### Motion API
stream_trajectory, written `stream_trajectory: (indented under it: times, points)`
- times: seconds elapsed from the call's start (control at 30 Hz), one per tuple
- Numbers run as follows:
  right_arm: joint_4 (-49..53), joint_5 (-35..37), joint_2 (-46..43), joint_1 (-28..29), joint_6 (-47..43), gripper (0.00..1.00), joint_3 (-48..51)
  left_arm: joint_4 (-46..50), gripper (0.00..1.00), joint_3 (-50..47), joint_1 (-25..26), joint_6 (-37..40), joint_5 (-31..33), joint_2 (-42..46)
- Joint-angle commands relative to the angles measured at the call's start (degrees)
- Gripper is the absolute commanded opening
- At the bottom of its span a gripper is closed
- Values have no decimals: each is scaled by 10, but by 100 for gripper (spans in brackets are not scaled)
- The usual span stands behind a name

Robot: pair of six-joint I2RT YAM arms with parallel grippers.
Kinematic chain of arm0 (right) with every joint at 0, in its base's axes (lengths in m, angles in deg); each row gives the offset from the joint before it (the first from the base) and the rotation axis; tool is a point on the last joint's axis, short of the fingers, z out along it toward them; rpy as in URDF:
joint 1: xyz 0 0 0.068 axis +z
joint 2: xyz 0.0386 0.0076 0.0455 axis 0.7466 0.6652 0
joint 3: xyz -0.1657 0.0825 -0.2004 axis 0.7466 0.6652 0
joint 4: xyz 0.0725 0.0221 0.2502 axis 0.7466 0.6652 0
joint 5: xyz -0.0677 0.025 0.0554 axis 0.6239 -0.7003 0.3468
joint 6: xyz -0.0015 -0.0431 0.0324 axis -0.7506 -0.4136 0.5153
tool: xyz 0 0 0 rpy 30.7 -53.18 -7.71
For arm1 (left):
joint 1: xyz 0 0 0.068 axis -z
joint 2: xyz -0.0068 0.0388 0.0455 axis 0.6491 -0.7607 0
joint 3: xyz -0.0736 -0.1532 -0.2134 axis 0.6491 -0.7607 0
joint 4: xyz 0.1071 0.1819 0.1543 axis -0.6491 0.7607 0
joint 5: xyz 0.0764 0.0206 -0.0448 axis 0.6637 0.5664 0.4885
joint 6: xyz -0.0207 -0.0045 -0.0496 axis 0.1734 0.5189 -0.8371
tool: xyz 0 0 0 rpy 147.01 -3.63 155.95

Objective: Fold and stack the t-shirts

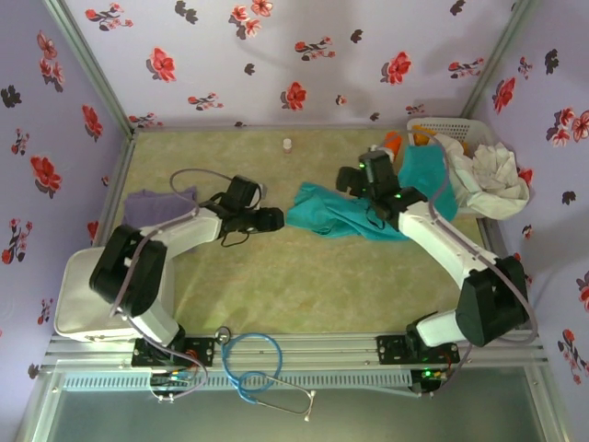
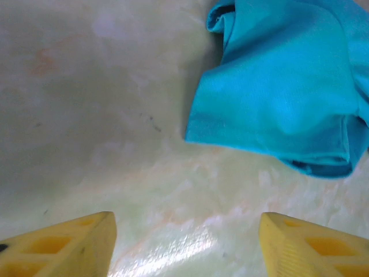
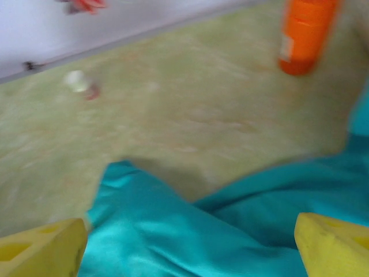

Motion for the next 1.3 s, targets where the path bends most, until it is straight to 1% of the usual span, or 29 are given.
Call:
stream_trajectory:
  times: [0.0, 0.07, 0.13, 0.23, 0.33, 0.47, 0.53, 0.57, 0.7, 0.73, 0.83, 0.87, 1.07, 1.27]
  points:
    - [30, -15, -43, -31, 59, 92, 40, -38, 61, 45, 3, -16, -15, -54]
    - [37, -5, -62, -36, 53, 92, 51, -36, 57, 71, 4, -25, -20, -87]
    - [47, 5, -78, -39, 48, 92, 55, -36, 56, 91, 9, -30, -25, -113]
    - [58, 20, -95, -43, 42, 92, 61, -24, 50, 123, 18, -40, -24, -147]
    - [64, 33, -110, -48, 48, 92, 70, -2, 47, 150, 32, -44, -22, -174]
    - [63, 44, -120, -54, 48, 92, 77, 26, 46, 165, 48, -37, -4, -196]
    - [64, 46, -122, -59, 49, 92, 77, 38, 42, 166, 52, -33, 2, -202]
    - [65, 48, -123, -61, 50, 92, 77, 42, 38, 165, 53, -31, 6, -203]
    - [67, 55, -120, -69, 49, 92, 71, 67, 16, 165, 53, -9, 37, -199]
    - [68, 71, -119, -71, 50, 91, 68, 72, 12, 165, 52, -5, 42, -195]
    - [76, 79, -115, -77, 55, 90, 61, 85, 1, 159, 45, 6, 47, -178]
    - [76, 78, -113, -78, 54, 90, 61, 89, 0, 156, 40, 9, 49, -170]
    - [69, 71, -113, -81, 54, 89, 69, 121, 0, 126, -1, 32, 49, -111]
    - [67, 68, -104, -83, 55, 89, 64, 176, 0, 104, -41, 60, 50, -29]
